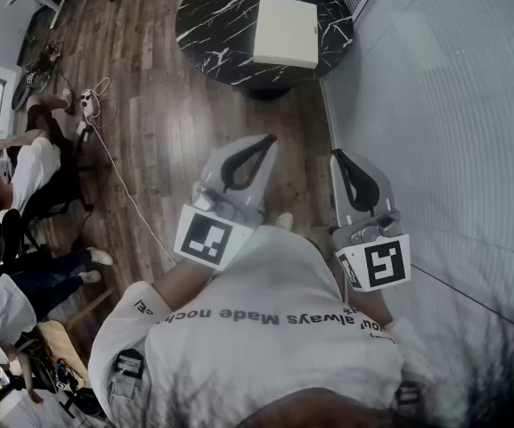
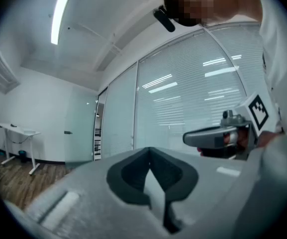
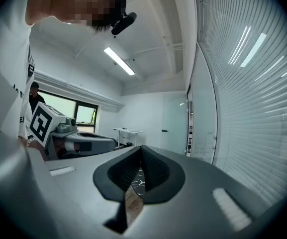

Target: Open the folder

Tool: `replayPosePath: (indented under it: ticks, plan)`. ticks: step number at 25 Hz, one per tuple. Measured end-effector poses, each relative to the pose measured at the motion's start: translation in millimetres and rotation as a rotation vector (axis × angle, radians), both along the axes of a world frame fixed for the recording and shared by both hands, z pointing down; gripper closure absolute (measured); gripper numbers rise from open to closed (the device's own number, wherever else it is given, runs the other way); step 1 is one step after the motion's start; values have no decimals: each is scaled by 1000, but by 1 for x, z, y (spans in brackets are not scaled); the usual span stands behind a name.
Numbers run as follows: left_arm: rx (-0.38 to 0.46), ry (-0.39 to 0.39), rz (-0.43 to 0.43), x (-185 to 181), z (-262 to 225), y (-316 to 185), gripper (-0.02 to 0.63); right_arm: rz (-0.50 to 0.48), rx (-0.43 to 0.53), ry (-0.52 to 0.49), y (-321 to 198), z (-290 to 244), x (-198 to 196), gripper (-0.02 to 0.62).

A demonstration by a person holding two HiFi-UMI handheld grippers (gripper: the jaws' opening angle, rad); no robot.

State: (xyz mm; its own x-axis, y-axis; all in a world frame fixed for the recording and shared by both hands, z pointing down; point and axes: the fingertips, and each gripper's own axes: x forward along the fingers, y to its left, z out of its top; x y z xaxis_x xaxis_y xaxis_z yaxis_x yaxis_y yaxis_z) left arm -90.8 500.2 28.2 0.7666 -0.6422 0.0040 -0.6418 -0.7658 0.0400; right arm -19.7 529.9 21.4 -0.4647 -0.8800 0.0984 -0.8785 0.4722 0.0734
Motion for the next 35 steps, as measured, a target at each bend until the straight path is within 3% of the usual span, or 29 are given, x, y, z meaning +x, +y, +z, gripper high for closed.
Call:
replayPosePath:
  ticks: [16, 27, 35]
  plan:
    - [-15, 4, 64, -16, 3, -51, 603, 53, 14, -12, -50, 0, -14, 592]
    - [-28, -4, 76, 4, 6, -95, 603, 48, -6, -20, -99, 6, 3, 592]
    - [-29, -21, 72, 47, 9, -146, 603, 44, -15, -36, -149, 11, 48, 592]
